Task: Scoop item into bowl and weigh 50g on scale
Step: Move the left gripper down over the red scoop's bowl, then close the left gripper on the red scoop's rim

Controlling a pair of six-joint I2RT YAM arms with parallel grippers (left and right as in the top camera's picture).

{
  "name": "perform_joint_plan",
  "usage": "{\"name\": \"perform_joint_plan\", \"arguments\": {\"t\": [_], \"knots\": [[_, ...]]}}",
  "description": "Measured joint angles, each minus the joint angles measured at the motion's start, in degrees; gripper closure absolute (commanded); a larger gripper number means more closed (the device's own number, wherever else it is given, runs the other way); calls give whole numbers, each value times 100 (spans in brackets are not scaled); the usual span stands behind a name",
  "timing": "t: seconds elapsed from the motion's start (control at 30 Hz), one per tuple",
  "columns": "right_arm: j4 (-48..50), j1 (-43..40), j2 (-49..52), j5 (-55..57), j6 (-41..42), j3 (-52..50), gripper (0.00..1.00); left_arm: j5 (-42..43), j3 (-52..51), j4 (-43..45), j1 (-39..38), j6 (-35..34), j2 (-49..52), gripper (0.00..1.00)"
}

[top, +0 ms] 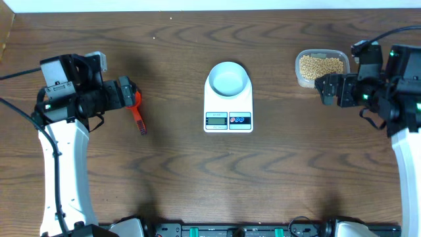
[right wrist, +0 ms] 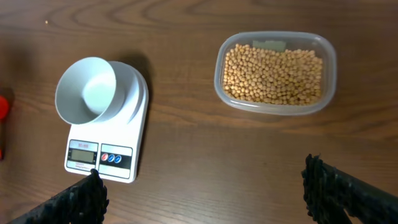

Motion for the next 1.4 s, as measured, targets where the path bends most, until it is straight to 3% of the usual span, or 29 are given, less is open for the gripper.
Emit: {"name": "perform_joint_plan", "arguments": {"t": [0.1, 0.23, 0.43, 0.83, 1.4], "knots": [[17, 0, 175, -70, 0, 0, 1, -22, 0, 4, 7, 0, 0, 1], [26, 0, 260, -450, 2, 0, 1, -306, 0, 9, 120, -15, 109, 14], [33, 0, 313, -741, 2, 0, 5, -682, 2, 151, 415, -190, 822, 22], [11, 42, 313, -822, 4, 0, 11, -802, 2, 1126, 444, -330, 1989, 27], [-31, 284, 313, -857, 4, 0, 13, -848, 2, 1816, 162, -304, 3086, 44]]}}
